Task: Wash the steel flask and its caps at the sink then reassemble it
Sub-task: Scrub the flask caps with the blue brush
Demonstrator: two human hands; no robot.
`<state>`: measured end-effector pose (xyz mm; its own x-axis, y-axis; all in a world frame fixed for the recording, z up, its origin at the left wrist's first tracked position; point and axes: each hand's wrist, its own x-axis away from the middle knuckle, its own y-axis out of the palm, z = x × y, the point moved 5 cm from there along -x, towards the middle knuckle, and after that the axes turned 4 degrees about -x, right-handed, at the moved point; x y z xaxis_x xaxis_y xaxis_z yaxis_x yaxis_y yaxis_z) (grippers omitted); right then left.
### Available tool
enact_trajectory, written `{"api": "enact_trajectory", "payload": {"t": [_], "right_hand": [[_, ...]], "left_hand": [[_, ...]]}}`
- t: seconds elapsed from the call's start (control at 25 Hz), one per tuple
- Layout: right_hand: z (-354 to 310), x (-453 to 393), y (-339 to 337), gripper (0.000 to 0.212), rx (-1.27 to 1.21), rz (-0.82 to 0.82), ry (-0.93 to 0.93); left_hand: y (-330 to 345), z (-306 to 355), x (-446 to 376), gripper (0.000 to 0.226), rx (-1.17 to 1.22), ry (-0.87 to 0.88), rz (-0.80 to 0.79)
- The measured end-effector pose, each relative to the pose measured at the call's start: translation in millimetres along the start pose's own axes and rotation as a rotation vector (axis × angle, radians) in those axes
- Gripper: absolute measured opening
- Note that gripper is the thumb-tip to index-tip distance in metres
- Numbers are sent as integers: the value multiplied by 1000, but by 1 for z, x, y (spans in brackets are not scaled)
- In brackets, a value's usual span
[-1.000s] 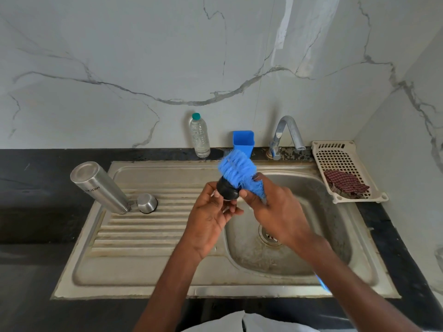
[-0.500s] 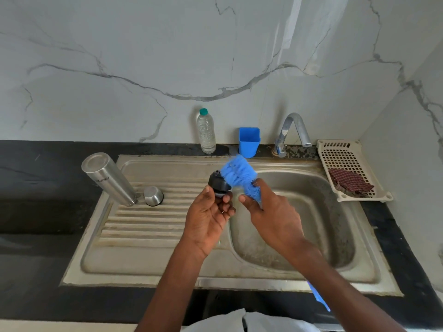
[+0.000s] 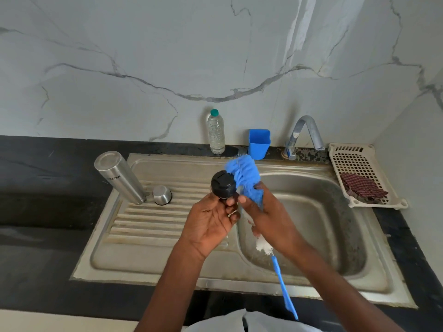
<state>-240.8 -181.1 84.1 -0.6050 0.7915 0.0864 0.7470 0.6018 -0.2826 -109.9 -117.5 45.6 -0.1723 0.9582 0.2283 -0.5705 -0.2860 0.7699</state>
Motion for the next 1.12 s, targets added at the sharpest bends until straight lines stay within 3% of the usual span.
{"api": "enact_trajectory", "payload": {"t": [0.08, 0.16, 0.24, 0.32, 0.36, 0.44, 0.52, 0.6, 0.72, 0.8, 0.96, 1.12], "right_hand": [[-6, -12, -5, 19, -135, -64, 76], [-13, -18, -23, 15, -79, -133, 100], [-29, -23, -45, 21, 242, -188, 42], [-48, -24, -50, 37, 678, -221, -41], [-56, -22, -48, 44, 856, -192, -85], [-66, -10, -38, 47, 1011, -95, -170], [-58, 3, -33, 44, 971, -28, -192], [-36, 7, -39, 45, 880, 48, -136], [-6, 5, -54, 53, 634, 149, -16], [2, 5, -55, 50, 505, 181, -1], [5, 2, -54, 41, 421, 156, 10], [7, 3, -55, 47, 452, 96, 3]], "left_hand": [[-4, 6, 1, 35, -158, 52, 51], [-12, 22, -1, 26, -452, 126, 117], [-13, 31, -6, 22, -908, 168, 144], [-7, 29, -11, 22, -1112, 176, 178], [-3, 28, -12, 25, -1056, 183, 202], [-1, 29, -13, 30, -702, 181, 249], [-6, 33, -15, 31, -342, 137, 277], [-15, 33, -17, 35, -141, 83, 255], [-15, 24, -16, 48, 17, 17, 196], [-5, 18, -14, 45, 151, 1, 107], [1, 15, -12, 55, 276, 37, 34], [-19, 13, -13, 45, 155, 67, 205]]}}
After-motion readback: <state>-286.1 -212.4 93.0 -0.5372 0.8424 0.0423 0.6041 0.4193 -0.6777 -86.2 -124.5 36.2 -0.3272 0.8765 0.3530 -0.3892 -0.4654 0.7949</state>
